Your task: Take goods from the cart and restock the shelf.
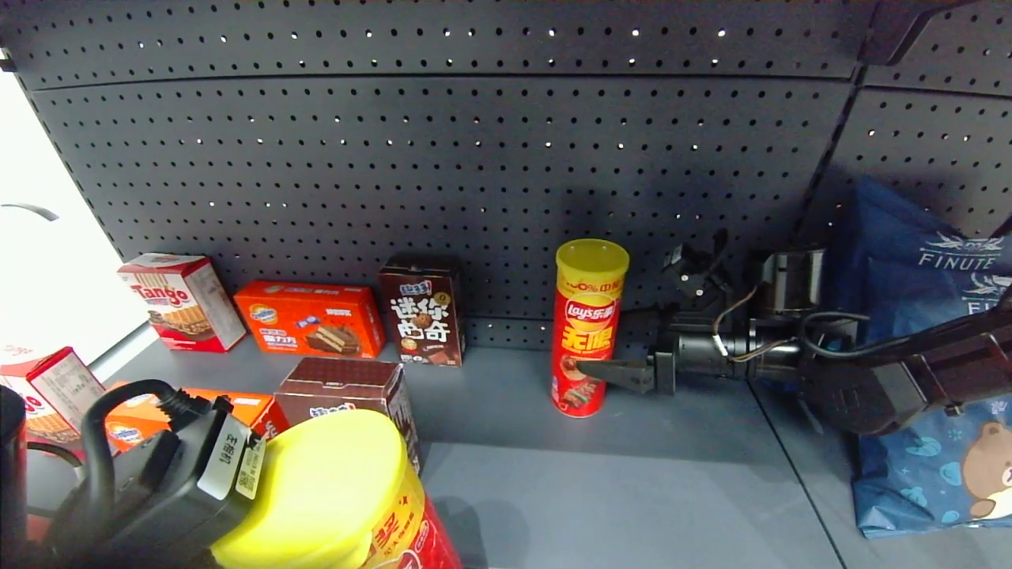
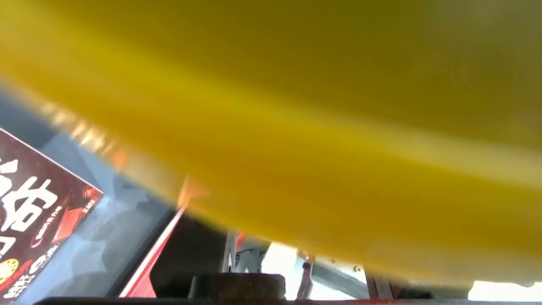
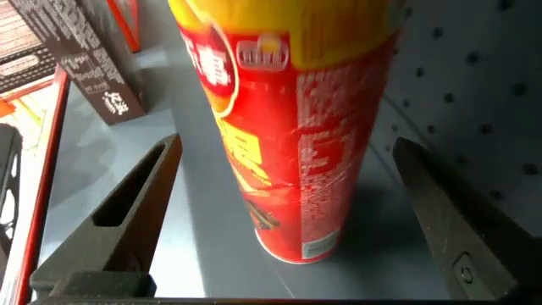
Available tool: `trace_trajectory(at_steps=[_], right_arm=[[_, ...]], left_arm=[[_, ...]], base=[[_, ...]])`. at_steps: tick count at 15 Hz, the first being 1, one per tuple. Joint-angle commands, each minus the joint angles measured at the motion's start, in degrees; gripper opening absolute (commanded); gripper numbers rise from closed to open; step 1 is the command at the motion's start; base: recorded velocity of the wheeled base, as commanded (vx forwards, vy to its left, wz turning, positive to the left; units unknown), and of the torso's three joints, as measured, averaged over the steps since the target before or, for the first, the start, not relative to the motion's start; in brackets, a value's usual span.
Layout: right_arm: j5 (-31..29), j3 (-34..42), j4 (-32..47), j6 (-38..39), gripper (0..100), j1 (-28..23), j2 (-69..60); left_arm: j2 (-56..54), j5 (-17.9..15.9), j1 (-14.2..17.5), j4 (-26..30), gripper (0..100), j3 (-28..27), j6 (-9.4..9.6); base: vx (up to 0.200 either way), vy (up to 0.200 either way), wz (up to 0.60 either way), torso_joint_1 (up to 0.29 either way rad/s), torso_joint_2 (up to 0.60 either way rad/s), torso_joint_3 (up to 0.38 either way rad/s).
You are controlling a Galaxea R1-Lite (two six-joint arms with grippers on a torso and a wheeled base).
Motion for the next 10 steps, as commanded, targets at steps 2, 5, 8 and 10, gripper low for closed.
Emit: trace_trajectory(at_steps=[2,5,8,10], right_arm=[[0.19,-0.91,0.02,-0.02,100,0.36,2.56],[0.10,-2.58,0.02,-0.02,100,0.62,4.49],[0.19,-5.31,0.02,-0.02,100,0.62,7.30],[1.06,-5.75,-0.07,-0.02,100,0.79,8.36]], left_arm=[[-0.10,-0.01,0.01,-0.04,0,0.02,-0.01],[-0.10,-0.01,0.01,0.05,0,0.02,-0.10],[-0.18,-0.01,0.01,0.05,0,0.28,-0.18],[-0.18,-0.01,0.01,-0.04,0,0.72,-0.10]], base=[[0.000,0.000,0.00,0.000,0.00,0.000],[0.000,0.000,0.00,0.000,0.00,0.000],[0.000,0.000,0.00,0.000,0.00,0.000],[0.000,0.000,0.00,0.000,0.00,0.000]])
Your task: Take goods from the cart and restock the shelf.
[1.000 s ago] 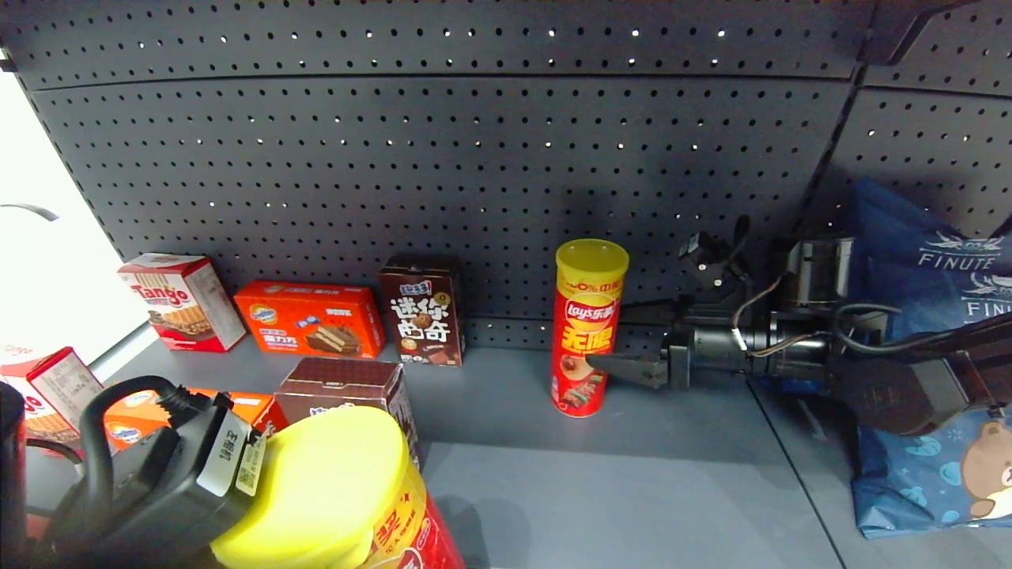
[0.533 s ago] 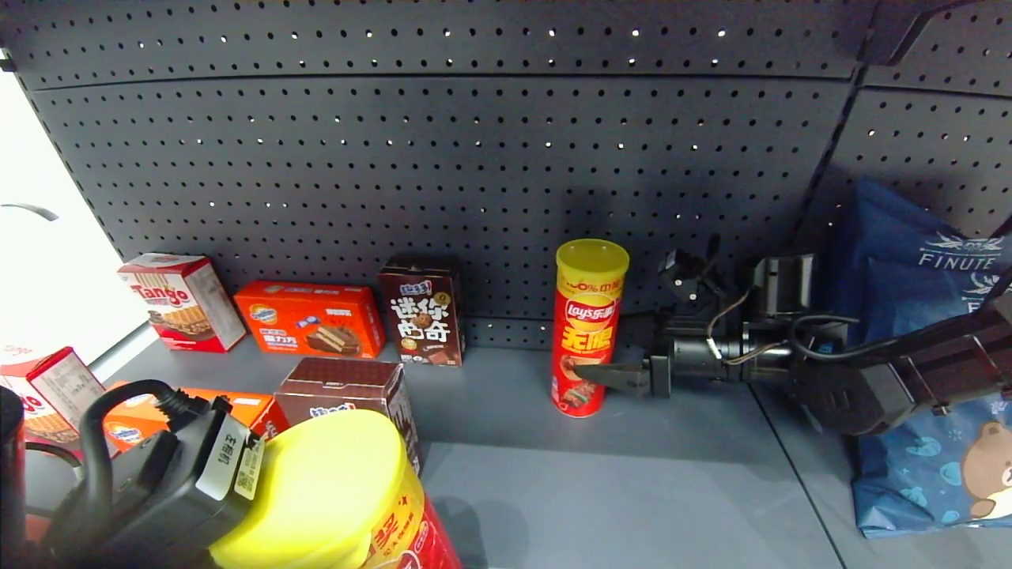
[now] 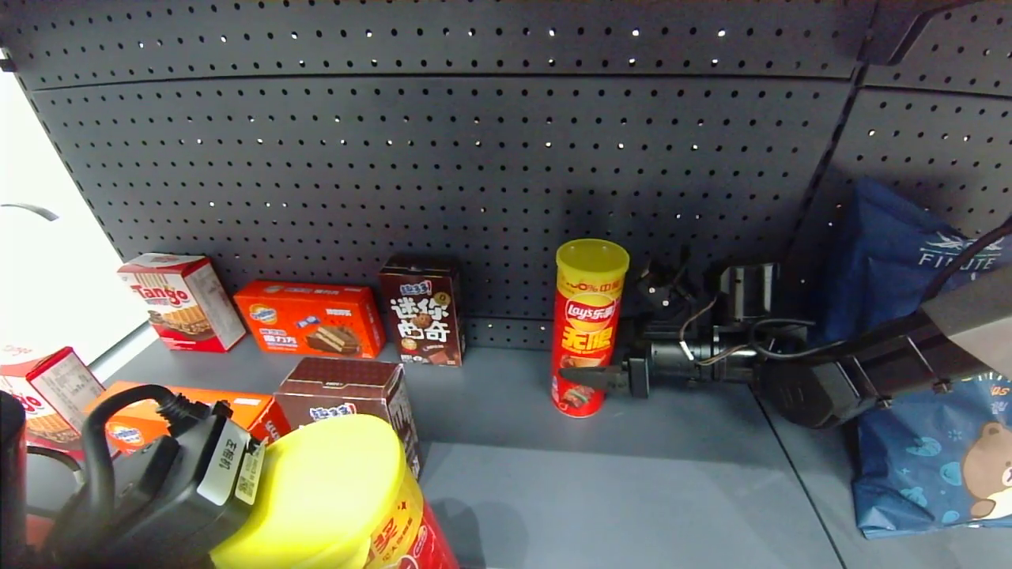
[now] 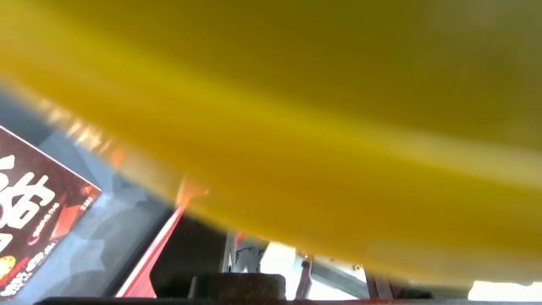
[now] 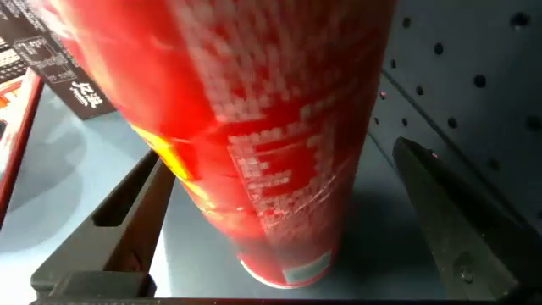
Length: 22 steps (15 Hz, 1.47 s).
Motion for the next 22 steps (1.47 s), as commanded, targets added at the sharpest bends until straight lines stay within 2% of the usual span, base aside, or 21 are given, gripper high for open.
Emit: trace_trajectory(at_steps=[1,6,12,16,22], right_arm=[[0.56,-0.53,-0.33,-0.03,0,0.14,1.59],[0.21,0.61,-0.95,0.23,0,0.58,-0.61],[0.03,10.81,-0.51,0.41,0,1.63,-10.98],[-3.05,18.45,-1.12,0.23,0,3.83,-16.52],[-3.13,26.19,-1.12,0.50,0,5.41,-22.76]], left_arm=[[-0.03,-0.01,0.03,-0.08,0,0.31,0.06],[-0.55,-0.01,0.03,0.00,0,0.39,-0.02],[-0.64,-0.10,0.03,-0.08,0,0.39,0.06],[-0.47,-0.01,0.03,-0.17,0,0.31,0.06],[-0.29,-0.10,0.82,-0.17,0,0.31,-0.02]], base=[[0.000,0.000,0.00,0.000,0.00,0.000],[0.000,0.000,0.00,0.000,0.00,0.000],[0.000,0.000,0.00,0.000,0.00,0.000],[0.000,0.000,0.00,0.000,0.00,0.000],[0.000,0.000,0.00,0.000,0.00,0.000]])
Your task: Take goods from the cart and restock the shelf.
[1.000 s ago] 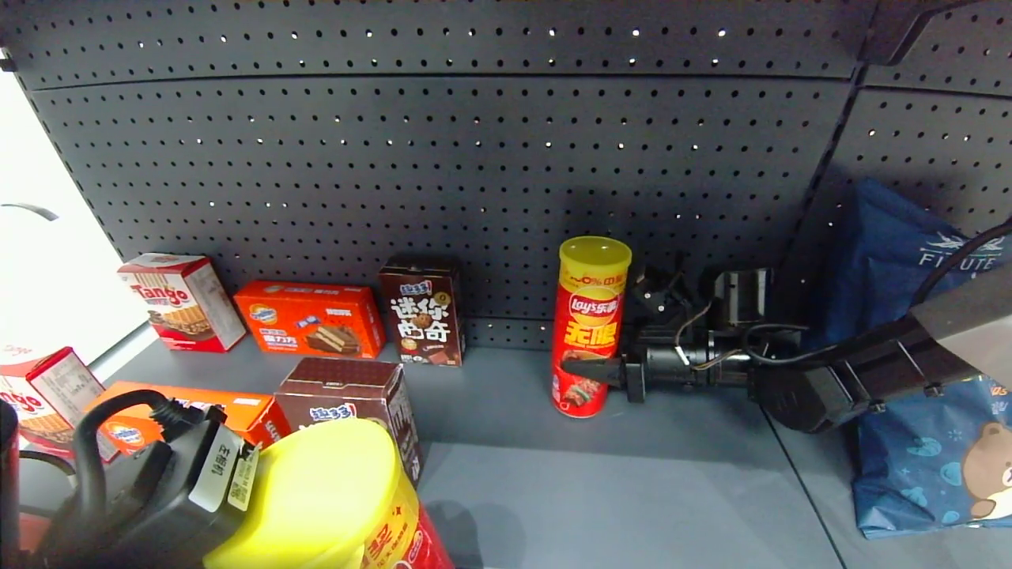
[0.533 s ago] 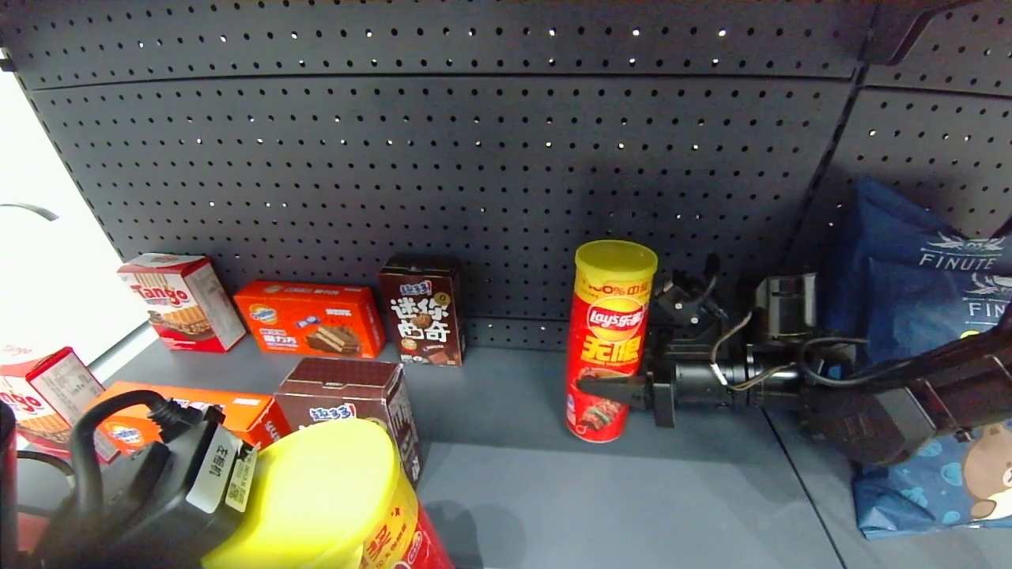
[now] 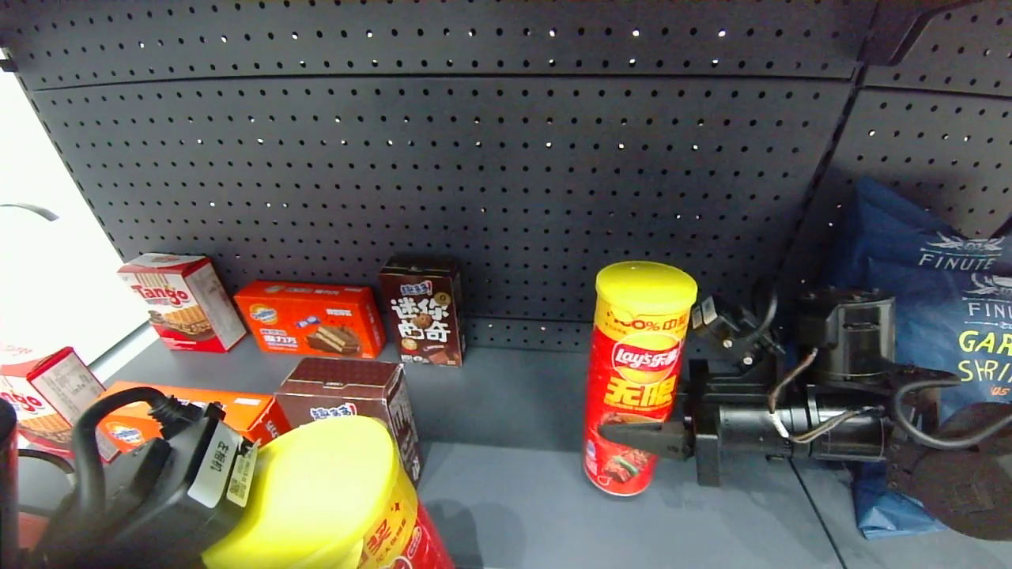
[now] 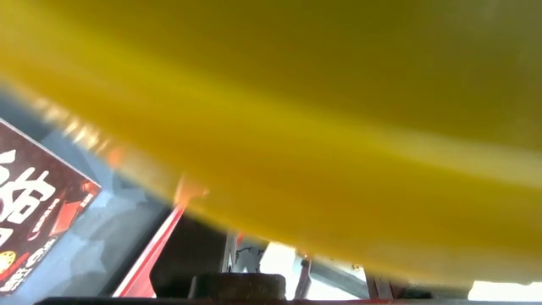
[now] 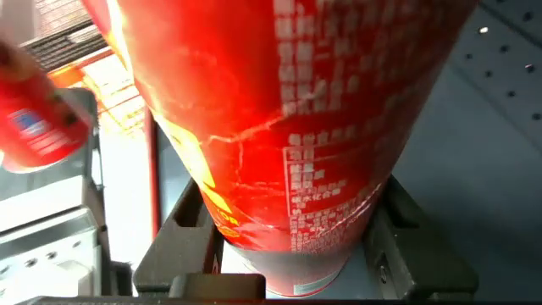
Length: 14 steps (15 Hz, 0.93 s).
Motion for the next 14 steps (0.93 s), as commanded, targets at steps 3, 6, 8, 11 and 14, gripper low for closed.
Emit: trace_trajectory(at_steps=[3,6,8,11,14], right_arm=[[-0.01,6.01,0.00,-0.10,0,0.68,-5.46],[0.07,9.88,-0.88,-0.19,0,0.15,-7.92],[0.07,11.02,-1.85,-0.19,0,-0.12,-7.92],[0.07,11.90,-2.99,-0.19,0,-0.20,-7.05],[0.25,11.90,-3.17,-0.46,0,-0.29,-4.85]], left_arm=[[0.56,-0.05,0.32,-0.17,0,-0.05,0.04],[1.44,-0.05,0.32,-0.35,0,-0.40,-0.05],[2.06,-0.05,0.32,-0.44,0,-0.75,-0.05],[2.76,-0.05,0.32,-0.53,0,-0.84,0.04],[3.81,-0.05,0.32,-0.61,0,-1.37,0.04]], base=[[0.000,0.000,0.00,0.000,0.00,0.000],[0.000,0.000,0.00,0.000,0.00,0.000],[0.000,0.000,0.00,0.000,0.00,0.000],[0.000,0.000,0.00,0.000,0.00,0.000],[0.000,0.000,0.00,0.000,0.00,0.000]])
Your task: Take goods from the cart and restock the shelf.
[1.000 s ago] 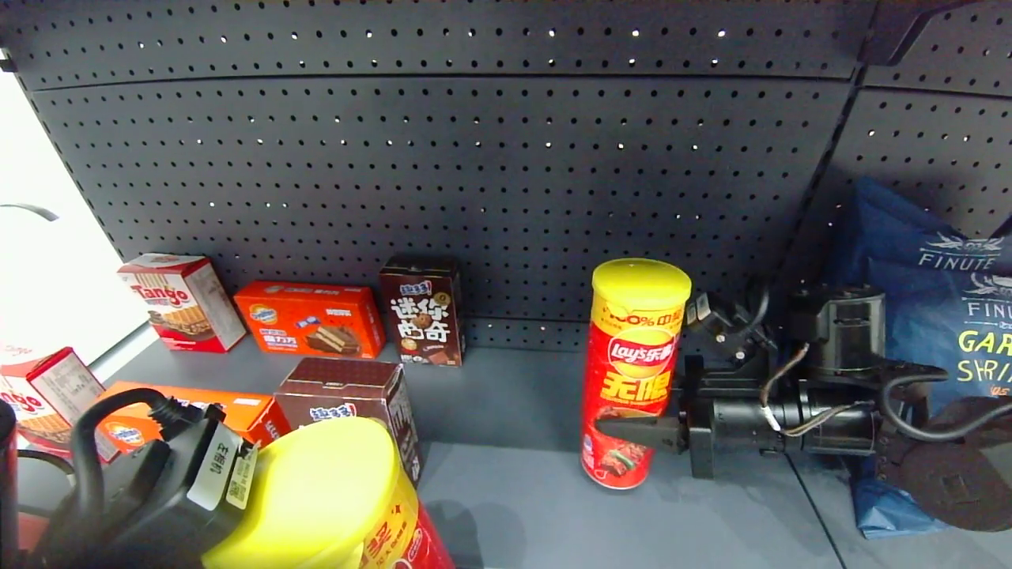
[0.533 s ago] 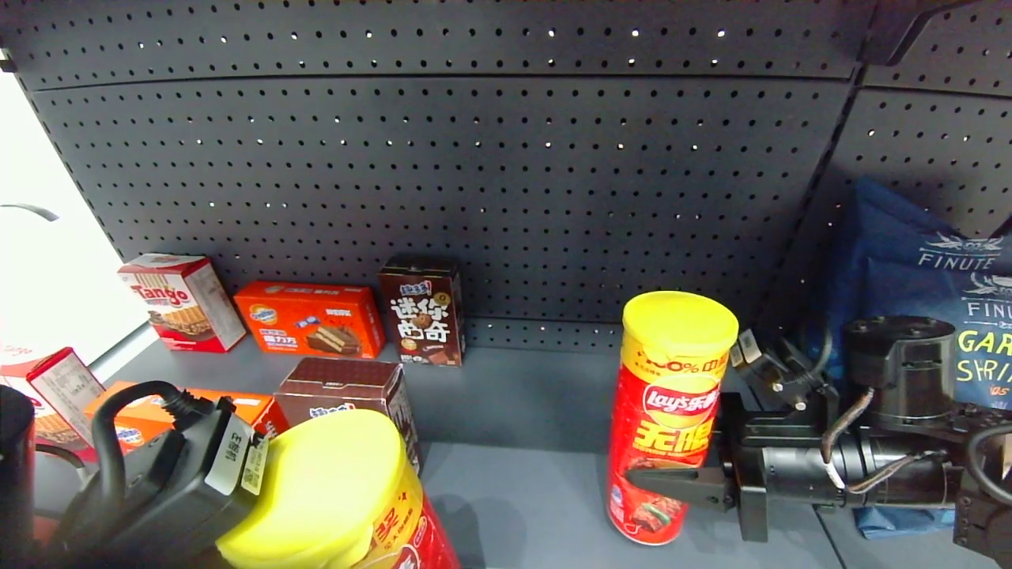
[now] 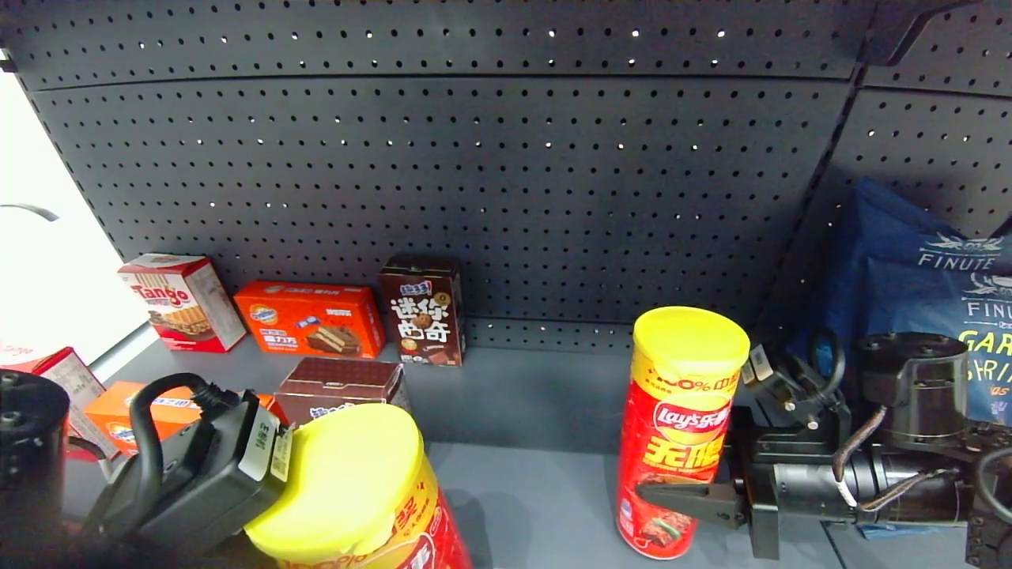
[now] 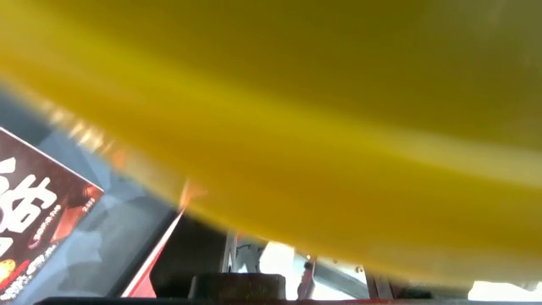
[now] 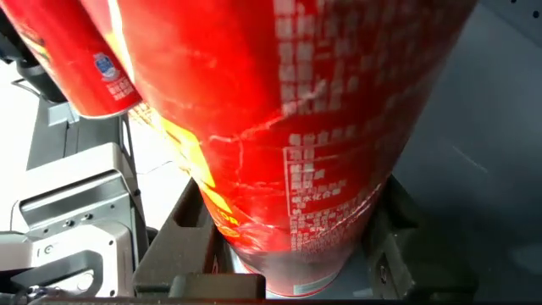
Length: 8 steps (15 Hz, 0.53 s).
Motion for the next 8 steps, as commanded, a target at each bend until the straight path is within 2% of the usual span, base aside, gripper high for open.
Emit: trace_trajectory(at_steps=[1,5,6,8], right_arm=[[0.09,0.03,-0.02,-0.04,0,-0.01,1.36],[-0.09,0.29,-1.08,-0.13,0,0.34,2.41],[-0.17,0.38,-1.08,-0.13,100,0.43,2.33],[-0.17,0.64,-1.08,-0.13,100,0.52,2.06]], left_arm=[[0.84,0.01,-0.01,0.01,0,-0.18,-0.05],[1.02,-0.08,-0.01,0.01,0,-0.36,0.04],[1.37,-0.08,-0.01,0.01,0,-0.36,0.04],[1.54,-0.08,-0.01,0.01,0,-0.53,0.04]], base=[[0.000,0.000,0.00,0.000,0.00,0.000],[0.000,0.000,0.00,0.000,0.00,0.000],[0.000,0.000,0.00,0.000,0.00,0.000],[0.000,0.000,0.00,0.000,0.00,0.000]])
